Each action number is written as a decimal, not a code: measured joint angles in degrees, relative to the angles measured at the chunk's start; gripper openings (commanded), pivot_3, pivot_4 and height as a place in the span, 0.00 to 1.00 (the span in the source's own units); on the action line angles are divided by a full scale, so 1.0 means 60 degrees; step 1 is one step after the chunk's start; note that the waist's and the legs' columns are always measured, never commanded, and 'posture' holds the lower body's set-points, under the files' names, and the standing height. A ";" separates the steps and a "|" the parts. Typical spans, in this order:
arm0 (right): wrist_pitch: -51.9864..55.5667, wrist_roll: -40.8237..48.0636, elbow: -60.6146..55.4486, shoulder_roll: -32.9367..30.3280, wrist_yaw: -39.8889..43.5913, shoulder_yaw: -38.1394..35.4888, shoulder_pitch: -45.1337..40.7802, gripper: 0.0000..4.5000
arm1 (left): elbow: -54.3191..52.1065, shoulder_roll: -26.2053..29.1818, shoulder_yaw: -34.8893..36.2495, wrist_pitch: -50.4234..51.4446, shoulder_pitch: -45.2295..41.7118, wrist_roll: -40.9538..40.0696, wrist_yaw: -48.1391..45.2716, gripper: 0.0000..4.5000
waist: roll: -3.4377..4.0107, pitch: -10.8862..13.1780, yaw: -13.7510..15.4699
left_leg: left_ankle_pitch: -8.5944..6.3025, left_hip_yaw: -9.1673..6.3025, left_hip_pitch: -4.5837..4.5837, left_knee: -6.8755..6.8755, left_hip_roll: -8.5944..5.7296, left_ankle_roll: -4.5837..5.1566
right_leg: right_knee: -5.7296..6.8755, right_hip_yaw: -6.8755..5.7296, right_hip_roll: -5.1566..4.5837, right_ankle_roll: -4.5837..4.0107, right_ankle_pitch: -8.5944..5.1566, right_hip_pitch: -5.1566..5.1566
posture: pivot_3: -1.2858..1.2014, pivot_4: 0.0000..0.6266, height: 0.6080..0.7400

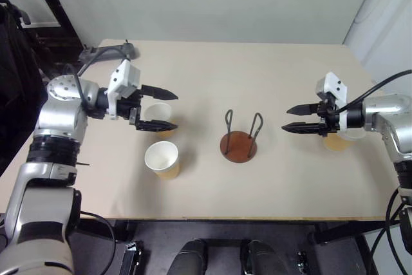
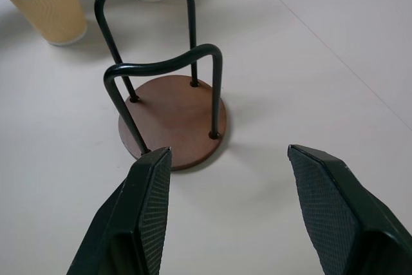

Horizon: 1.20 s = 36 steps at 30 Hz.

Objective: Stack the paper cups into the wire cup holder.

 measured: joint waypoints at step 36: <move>0.0784 0.0553 -0.0792 -0.0390 0.0212 -0.0152 -0.0117 0.65 | 0.1667 0.1195 -0.0613 -0.3474 -0.0337 0.2856 -0.0022 1.00 | 0.0000 0.0000 0.0028 | 0.0021 -0.0003 -0.0028 0.0013 -0.0007 0.0119 | -0.0013 0.0001 -0.0001 0.0041 -0.0020 -0.0016 | 0.52 0.24 1.00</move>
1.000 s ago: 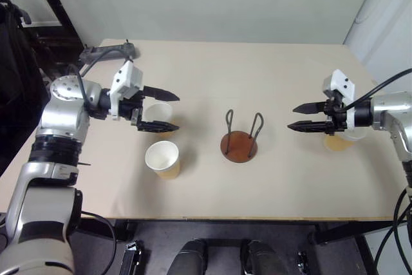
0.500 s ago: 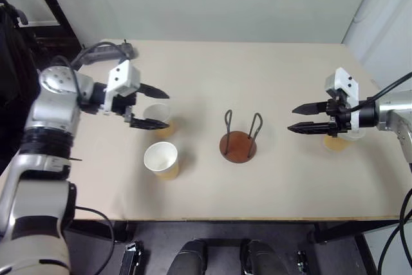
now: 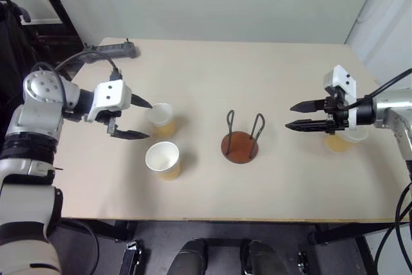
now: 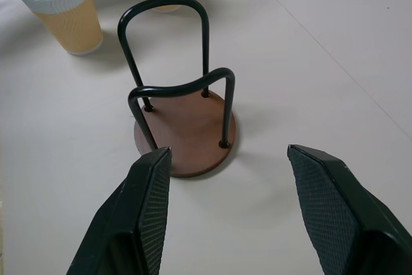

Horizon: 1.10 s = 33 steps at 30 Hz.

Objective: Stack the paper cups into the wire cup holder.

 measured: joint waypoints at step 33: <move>0.0229 0.0956 -0.0583 0.0522 -0.0037 -0.0315 -0.0362 0.65 | 0.3138 -0.0609 -0.0993 -0.2586 -0.1949 0.3015 0.0600 1.00 | -0.0001 0.0000 -0.0009 | -0.0037 -0.0001 -0.0035 0.0071 0.0000 -0.0058 | 0.0028 -0.0002 0.0002 -0.0016 0.0013 -0.0017 | 0.52 0.24 1.00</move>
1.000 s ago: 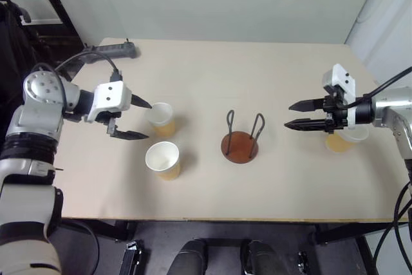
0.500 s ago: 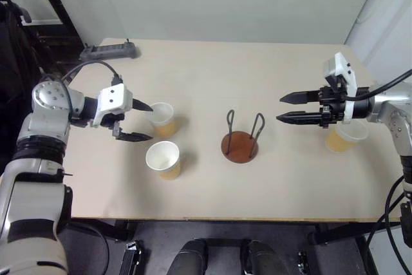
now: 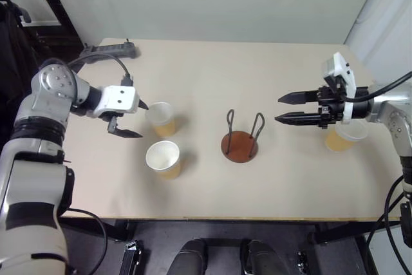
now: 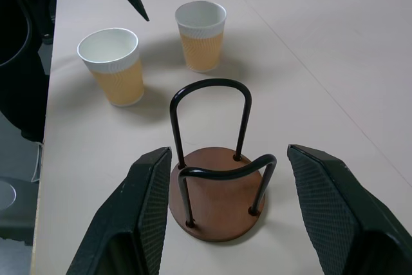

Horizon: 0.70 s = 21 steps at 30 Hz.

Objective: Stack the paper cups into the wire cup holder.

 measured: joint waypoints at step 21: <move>-0.0013 -0.0056 0.0251 -0.0166 0.0292 0.0226 -0.0285 0.65 | 0.1028 -0.0247 -0.0388 -0.2080 -0.0551 0.1182 0.1320 1.00 | 0.0000 0.0000 0.0015 | 0.0012 0.0000 -0.0012 0.0006 -0.0003 0.0022 | 0.0003 0.0001 -0.0001 0.0009 0.0005 -0.0012 | 0.52 0.24 1.00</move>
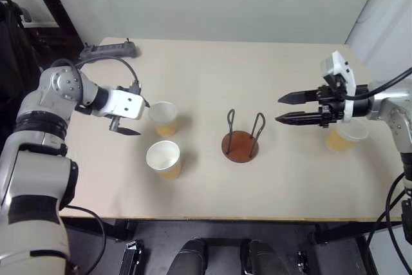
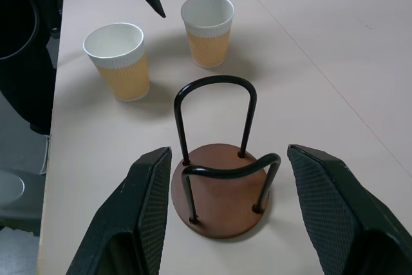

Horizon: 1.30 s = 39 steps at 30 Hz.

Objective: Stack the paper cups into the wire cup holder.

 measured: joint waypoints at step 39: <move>-0.0004 -0.0155 0.0047 -0.0097 0.0068 -0.0001 0.0035 0.65 | -0.0194 -0.0543 -0.0301 -0.0296 -0.0279 0.0231 -0.0164 1.00 | -0.0003 -0.0002 -0.0005 | 0.0043 0.0008 -0.0007 0.0016 -0.0002 0.0068 | 0.0001 0.0001 -0.0002 0.0016 0.0024 -0.0003 | 0.52 0.24 1.00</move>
